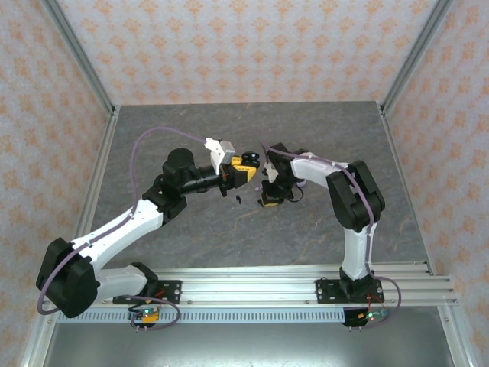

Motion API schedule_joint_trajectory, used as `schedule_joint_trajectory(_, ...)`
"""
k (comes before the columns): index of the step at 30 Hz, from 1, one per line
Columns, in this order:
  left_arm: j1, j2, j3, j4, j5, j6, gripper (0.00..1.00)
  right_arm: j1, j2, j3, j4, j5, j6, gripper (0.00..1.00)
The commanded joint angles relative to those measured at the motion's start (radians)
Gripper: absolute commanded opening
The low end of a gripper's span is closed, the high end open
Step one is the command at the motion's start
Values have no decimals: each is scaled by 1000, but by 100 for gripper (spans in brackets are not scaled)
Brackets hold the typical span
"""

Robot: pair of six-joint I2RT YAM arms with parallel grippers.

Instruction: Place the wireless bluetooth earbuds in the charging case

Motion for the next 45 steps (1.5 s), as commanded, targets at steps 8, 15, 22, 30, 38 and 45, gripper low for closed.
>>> schedule_joint_trajectory(8, -6, -50, 0, -6, -17, 12, 9, 6, -118, -15, 22, 25, 7, 26)
schedule_joint_trajectory(15, -6, -64, -15, 7, -20, 4, 9, 43, -90, 28, 4, 74, -43, 40)
schedule_joint_trajectory(22, -6, -95, -33, 3, -36, -4, 9, 82, -36, 89, -27, 167, -58, 43)
schedule_joint_trajectory(30, -6, -124, -51, 0, -50, 2, 9, 111, 5, 136, -68, 248, -74, 44)
schedule_joint_trajectory(38, -5, -127, -50, -6, -53, 2, 9, 133, 29, 164, -92, 272, -92, 41)
schedule_joint_trajectory(45, -5, -127, -50, -16, -54, 6, 9, 158, 59, 189, -115, 323, -95, 38)
